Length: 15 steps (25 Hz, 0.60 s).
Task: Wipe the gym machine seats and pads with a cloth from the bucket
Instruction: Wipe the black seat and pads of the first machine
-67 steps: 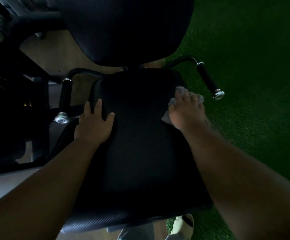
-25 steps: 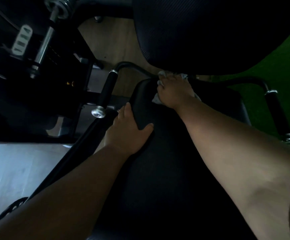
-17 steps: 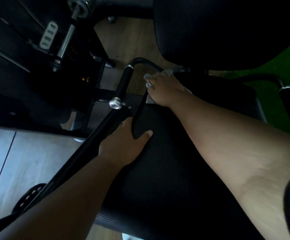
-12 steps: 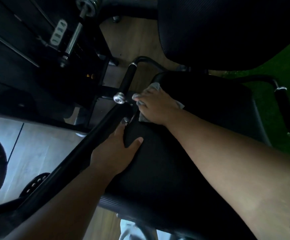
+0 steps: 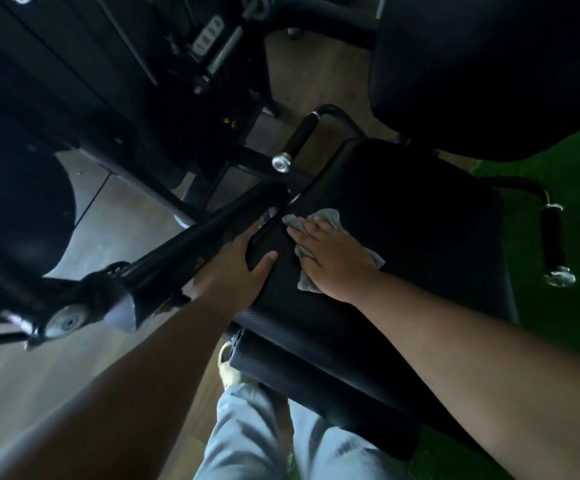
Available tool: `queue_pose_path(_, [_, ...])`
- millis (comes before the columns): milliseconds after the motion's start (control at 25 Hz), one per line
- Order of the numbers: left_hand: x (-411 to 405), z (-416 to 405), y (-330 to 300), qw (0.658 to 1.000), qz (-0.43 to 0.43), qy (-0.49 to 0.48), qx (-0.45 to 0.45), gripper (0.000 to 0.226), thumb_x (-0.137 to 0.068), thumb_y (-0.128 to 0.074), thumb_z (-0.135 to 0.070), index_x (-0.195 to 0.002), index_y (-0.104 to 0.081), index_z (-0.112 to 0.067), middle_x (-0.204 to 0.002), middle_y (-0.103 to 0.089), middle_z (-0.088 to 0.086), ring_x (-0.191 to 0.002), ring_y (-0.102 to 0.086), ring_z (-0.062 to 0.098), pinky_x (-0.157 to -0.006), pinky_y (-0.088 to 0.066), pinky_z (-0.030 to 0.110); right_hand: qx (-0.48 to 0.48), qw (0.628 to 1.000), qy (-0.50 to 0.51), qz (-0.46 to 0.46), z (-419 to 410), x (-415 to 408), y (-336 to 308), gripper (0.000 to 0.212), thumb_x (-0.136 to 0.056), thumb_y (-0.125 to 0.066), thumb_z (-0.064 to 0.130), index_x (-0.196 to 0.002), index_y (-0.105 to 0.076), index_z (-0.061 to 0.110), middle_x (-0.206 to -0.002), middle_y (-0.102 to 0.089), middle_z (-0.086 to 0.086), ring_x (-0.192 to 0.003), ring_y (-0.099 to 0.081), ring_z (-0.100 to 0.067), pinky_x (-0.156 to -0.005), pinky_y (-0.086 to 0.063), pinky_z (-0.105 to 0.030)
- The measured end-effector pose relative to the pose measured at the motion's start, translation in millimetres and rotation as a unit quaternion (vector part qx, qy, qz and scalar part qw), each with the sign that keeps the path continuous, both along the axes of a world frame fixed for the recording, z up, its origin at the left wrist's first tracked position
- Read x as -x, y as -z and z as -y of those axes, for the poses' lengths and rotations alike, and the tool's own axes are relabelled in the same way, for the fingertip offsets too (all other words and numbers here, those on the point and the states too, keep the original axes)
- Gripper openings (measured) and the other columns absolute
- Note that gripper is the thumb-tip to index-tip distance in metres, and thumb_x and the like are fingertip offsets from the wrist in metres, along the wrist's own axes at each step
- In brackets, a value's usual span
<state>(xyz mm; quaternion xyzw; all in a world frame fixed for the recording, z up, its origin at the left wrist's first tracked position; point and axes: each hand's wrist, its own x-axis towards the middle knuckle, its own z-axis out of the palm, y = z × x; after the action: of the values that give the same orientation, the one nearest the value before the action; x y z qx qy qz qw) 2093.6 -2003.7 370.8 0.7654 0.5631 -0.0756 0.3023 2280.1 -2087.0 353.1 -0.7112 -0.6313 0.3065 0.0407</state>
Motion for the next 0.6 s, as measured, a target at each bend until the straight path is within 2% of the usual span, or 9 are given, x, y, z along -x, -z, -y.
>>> queue_pose_path(160, [29.0,19.9,-19.9,1.0,0.003,-0.016,-0.014,0.053,-0.09,-0.048,-0.067,-0.136,-0.041,-0.041,-0.125,-0.06,-0.007,-0.111,-0.06,0.022,-0.081,-0.046,0.035,-0.014,1.0,0.022,0.008,41.8,16.6,-18.2,0.058,-0.101,-0.04,0.029,-0.157,-0.026,0.028,-0.166,-0.016,0.006,-0.154,-0.008,-0.014,-0.121,-0.007,-0.03])
queue_pose_path(280, [77.4,34.5,-35.1,1.0,-0.007,0.011,-0.013,0.039,-0.09,-0.054,-0.056,-0.127,-0.049,-0.042,-0.124,-0.063,-0.008,-0.109,-0.061,0.022,-0.083,-0.05,0.034,-0.021,0.999,0.05,-0.004,61.6,39.3,-31.5,0.056,-0.1,-0.045,0.026,-0.155,-0.033,0.027,-0.165,-0.023,0.005,-0.153,-0.014,-0.013,-0.121,-0.011,-0.029])
queue_pose_path(440, [179.3,74.3,-62.0,0.998,-0.031,0.054,-0.008,0.041,-0.092,-0.054,-0.052,-0.13,-0.056,-0.039,-0.129,-0.062,-0.009,-0.109,-0.061,0.016,-0.089,-0.053,0.032,-0.024,0.999,0.023,0.007,62.2,106.9,-47.5,0.054,-0.101,-0.043,0.025,-0.155,-0.034,0.023,-0.165,-0.023,0.003,-0.153,-0.014,-0.016,-0.122,-0.013,-0.032])
queue_pose_path(520, [246.0,108.3,-75.4,0.995,-0.048,0.088,-0.027,0.043,-0.092,-0.052,-0.056,-0.132,-0.052,-0.041,-0.13,-0.06,-0.01,-0.113,-0.061,0.018,-0.089,-0.052,0.032,-0.042,0.998,0.039,-0.006,66.1,152.4,-53.5,0.051,-0.1,-0.045,0.023,-0.151,-0.042,0.02,-0.161,-0.033,0.001,-0.151,-0.023,-0.017,-0.122,-0.017,-0.031])
queue_pose_path(600, [318.8,144.6,-87.8,0.992,-0.073,0.1,-0.039,0.047,-0.092,-0.049,-0.062,-0.133,-0.05,-0.041,-0.131,-0.059,-0.012,-0.115,-0.061,0.017,-0.089,-0.051,0.032,-0.046,0.997,0.06,-0.025,77.7,209.7,-62.6,0.049,-0.094,-0.045,0.03,-0.142,-0.055,0.025,-0.15,-0.049,0.007,-0.143,-0.038,-0.014,-0.119,-0.027,-0.03])
